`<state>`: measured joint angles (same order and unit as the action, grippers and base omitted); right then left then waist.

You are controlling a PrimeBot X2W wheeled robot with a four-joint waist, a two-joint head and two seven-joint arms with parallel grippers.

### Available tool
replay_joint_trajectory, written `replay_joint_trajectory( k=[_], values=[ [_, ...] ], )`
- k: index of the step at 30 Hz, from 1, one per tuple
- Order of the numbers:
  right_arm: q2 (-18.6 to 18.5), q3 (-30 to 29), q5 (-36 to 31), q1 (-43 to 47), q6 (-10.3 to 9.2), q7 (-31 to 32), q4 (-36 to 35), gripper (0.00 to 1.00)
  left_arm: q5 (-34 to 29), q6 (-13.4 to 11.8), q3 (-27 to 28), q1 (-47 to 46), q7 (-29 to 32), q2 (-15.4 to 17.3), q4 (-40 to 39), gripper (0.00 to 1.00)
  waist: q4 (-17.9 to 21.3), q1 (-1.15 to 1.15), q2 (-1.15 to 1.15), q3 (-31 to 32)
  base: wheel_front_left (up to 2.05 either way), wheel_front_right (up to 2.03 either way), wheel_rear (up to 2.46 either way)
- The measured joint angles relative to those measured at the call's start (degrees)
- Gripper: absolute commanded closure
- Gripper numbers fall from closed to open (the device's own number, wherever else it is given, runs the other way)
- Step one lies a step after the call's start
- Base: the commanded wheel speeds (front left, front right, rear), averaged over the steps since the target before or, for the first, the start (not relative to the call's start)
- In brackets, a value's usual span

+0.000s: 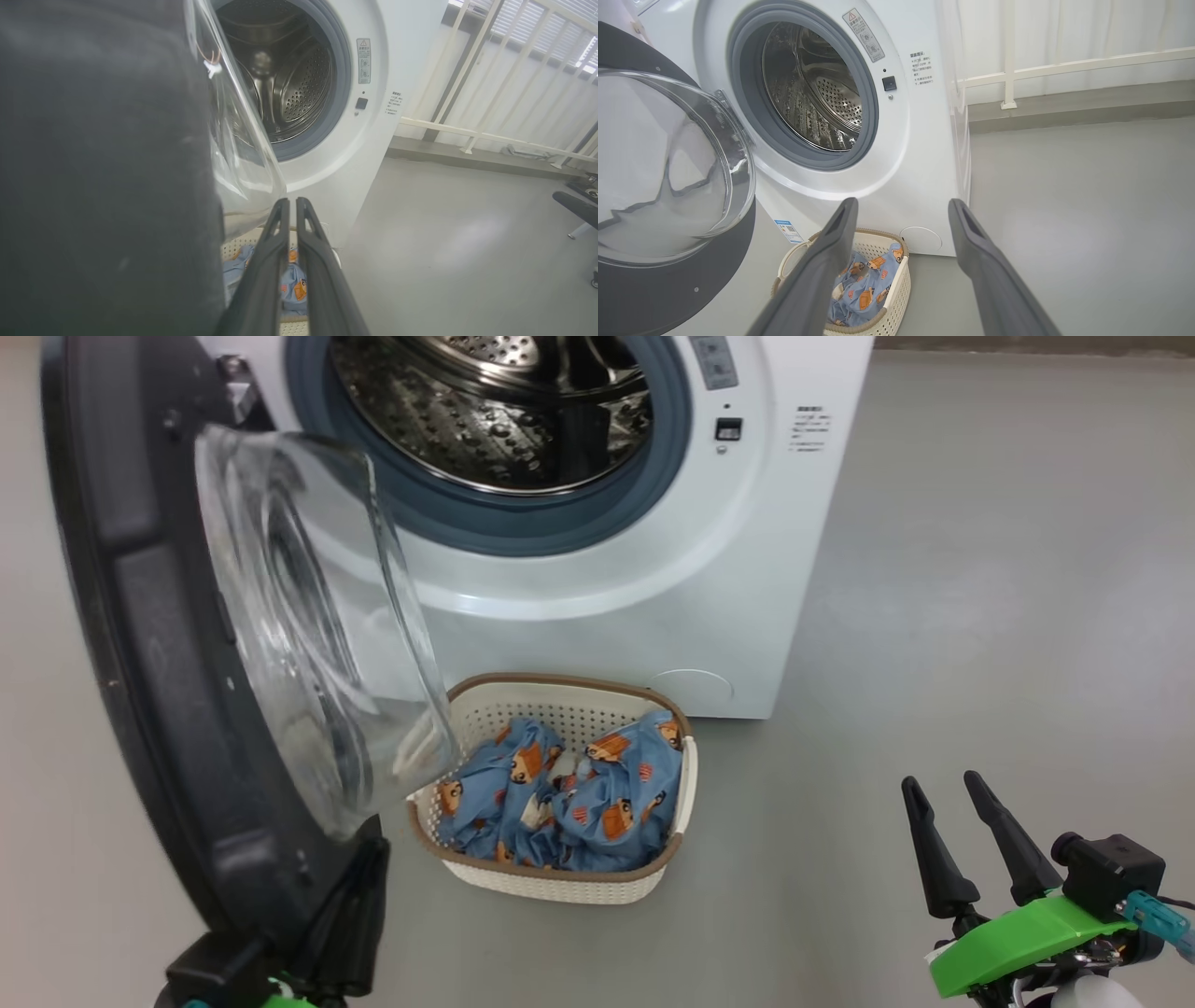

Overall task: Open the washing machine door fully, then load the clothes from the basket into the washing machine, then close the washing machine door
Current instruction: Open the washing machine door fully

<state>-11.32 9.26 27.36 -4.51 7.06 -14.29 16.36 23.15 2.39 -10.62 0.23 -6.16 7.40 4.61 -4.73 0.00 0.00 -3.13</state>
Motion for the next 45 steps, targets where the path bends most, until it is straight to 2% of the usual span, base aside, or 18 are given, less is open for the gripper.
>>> replay_joint_trajectory(
  k=[11,17,27,45],
  values=[
    [0.2,-0.2,0.0,0.0,0.00,0.0,0.1,0.00,1.8,-3.5,6.1,0.3,-0.2,2.9,0.0,1.00,-4.8,0.00,0.00,-0.5,0.00,0.00,0.00],
    [0.4,-0.2,0.0,-0.1,0.00,0.0,0.2,0.00,2.9,-4.1,9.0,0.1,-0.4,4.6,0.9,1.00,-7.3,0.00,0.00,-0.7,0.00,0.00,0.00],
    [0.5,-0.1,0.0,-1.3,0.00,0.0,0.5,0.00,3.5,-3.7,11.2,-2.7,-0.5,8.1,5.7,1.00,-10.2,0.00,0.00,-1.5,0.00,0.00,0.00],
    [0.5,-0.3,-0.2,-4.1,0.00,0.0,0.9,0.00,6.1,-0.5,13.0,-15.6,-0.3,12.7,18.3,1.00,-12.8,0.01,0.00,-5.9,0.00,0.00,0.00]
  ],
)
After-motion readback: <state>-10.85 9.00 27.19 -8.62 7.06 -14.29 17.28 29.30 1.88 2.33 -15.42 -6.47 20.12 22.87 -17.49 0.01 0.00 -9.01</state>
